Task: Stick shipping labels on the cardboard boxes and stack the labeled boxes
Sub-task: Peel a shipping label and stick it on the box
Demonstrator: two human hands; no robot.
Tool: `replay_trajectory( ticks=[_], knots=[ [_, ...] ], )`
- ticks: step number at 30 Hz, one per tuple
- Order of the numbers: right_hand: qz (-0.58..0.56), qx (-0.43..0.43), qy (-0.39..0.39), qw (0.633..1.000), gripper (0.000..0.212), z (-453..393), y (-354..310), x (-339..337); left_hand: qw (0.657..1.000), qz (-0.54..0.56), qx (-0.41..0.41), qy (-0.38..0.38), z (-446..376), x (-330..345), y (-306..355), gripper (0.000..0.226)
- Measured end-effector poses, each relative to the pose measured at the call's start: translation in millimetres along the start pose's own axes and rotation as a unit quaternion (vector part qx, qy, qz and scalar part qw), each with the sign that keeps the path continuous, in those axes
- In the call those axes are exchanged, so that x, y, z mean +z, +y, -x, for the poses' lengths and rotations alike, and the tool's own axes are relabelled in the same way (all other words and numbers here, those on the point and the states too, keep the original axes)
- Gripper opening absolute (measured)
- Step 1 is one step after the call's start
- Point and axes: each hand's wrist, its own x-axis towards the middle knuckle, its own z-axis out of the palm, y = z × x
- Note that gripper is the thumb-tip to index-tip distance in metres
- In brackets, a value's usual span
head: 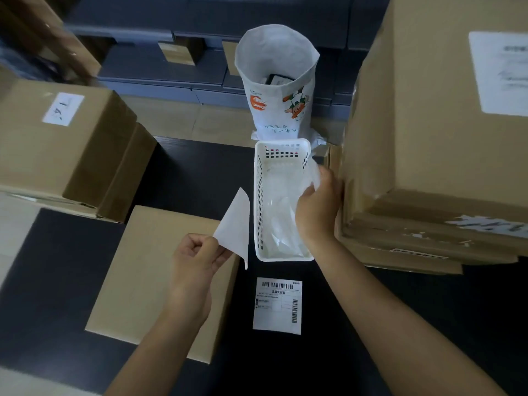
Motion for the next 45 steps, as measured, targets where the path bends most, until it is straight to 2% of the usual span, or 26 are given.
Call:
replay_trajectory(
  ticks=[2, 3, 5, 7, 8, 10, 12, 15, 19, 21, 24, 27, 29, 30, 32, 34, 36, 38, 40, 43, 45],
  knots=[
    [0.039, -0.076, 0.016, 0.996, 0.045, 1.8, 1.6, 7.0, 1.000, -0.019, 0.004, 0.006, -0.4, -0.7, -2.8, 0.020],
    [0.076, -0.130, -0.001, 0.989, 0.048, 3.4, 5.1, 11.7, 1.000, -0.025, 0.005, 0.008, -0.3, -1.3, -3.9, 0.018],
    [0.206, -0.217, -0.116, 0.947, 0.058, 5.8, 17.3, 18.8, 0.999, -0.034, 0.005, 0.011, -0.1, -2.9, -6.0, 0.016],
    [0.330, -0.201, -0.269, 0.882, 0.072, 11.6, 29.1, 22.1, 0.999, -0.038, 0.005, 0.008, 0.5, -4.7, -7.2, 0.016],
    [0.350, -0.166, -0.330, 0.861, 0.076, 14.9, 33.0, 22.6, 0.999, -0.039, 0.006, 0.005, 0.7, -5.6, -7.8, 0.017],
    [0.325, -0.085, -0.403, 0.852, 0.071, 18.6, 37.9, 22.0, 0.999, -0.045, 0.005, 0.002, 0.5, -7.9, -9.0, 0.017],
    [0.327, -0.063, -0.426, 0.841, 0.060, 19.2, 41.3, 23.1, 0.999, -0.043, -0.002, -0.001, 0.3, -10.0, -10.0, 0.017],
    [0.379, -0.098, -0.413, 0.822, 0.053, 13.9, 45.5, 28.9, 0.999, -0.030, -0.010, -0.006, 0.1, -12.8, -10.9, 0.018],
    [0.402, -0.169, -0.337, 0.834, 0.053, 6.4, 44.2, 37.3, 1.000, -0.026, -0.011, -0.013, 1.3, -17.4, -10.8, 0.016],
    [0.392, -0.193, -0.298, 0.849, 0.056, 6.5, 47.3, 34.8, 0.999, -0.028, -0.013, -0.015, 1.9, -20.4, -10.6, 0.014],
    [0.351, -0.220, -0.232, 0.880, 0.046, 4.8, 52.4, 33.1, 0.999, -0.030, -0.013, -0.018, 2.4, -24.2, -7.1, 0.012],
    [0.348, -0.177, -0.265, 0.881, 0.052, 4.4, 44.4, 38.5, 0.999, -0.033, -0.003, -0.022, 3.9, -27.9, -3.2, 0.011],
    [0.325, -0.133, -0.276, 0.895, 0.055, 6.6, 37.2, 41.5, 0.999, -0.040, 0.003, -0.023, 4.3, -31.6, -2.2, 0.011],
    [0.308, -0.132, -0.256, 0.907, 0.054, 9.0, 33.3, 40.4, 0.999, -0.043, 0.008, -0.022, 4.1, -33.6, -2.2, 0.011],
    [0.271, -0.195, -0.153, 0.930, 0.046, 19.1, 25.6, 34.9, 0.998, -0.054, 0.027, -0.014, 3.7, -38.2, -1.9, 0.011],
    [0.197, -0.215, -0.045, 0.956, 0.025, 38.3, 12.1, 26.2, 0.994, -0.091, 0.054, -0.004, 3.6, -42.7, -0.8, 0.007],
    [0.115, -0.123, -0.075, 0.983, 0.012, 63.6, -13.2, 17.0, 0.989, -0.123, 0.084, 0.007, 3.3, -47.3, 0.0, 0.006],
    [0.043, -0.002, -0.174, 0.984, 0.023, 87.4, -36.1, 15.1, 0.984, -0.138, 0.110, 0.013, 3.2, -52.2, 0.3, 0.006],
    [-0.047, 0.077, -0.232, 0.969, 0.035, 103.3, -51.1, 18.2, 0.977, -0.161, 0.137, 0.003, 4.3, -56.4, 0.2, 0.009],
    [-0.100, 0.123, -0.253, 0.954, 0.043, 117.5, -63.0, 24.2, 0.954, -0.219, 0.200, -0.049, 11.2, -62.6, 0.9, 0.010],
    [-0.116, 0.133, -0.249, 0.952, 0.040, 125.4, -65.4, 26.7, 0.925, -0.266, 0.258, -0.082, 14.6, -69.7, 0.8, 0.015]
  ],
)
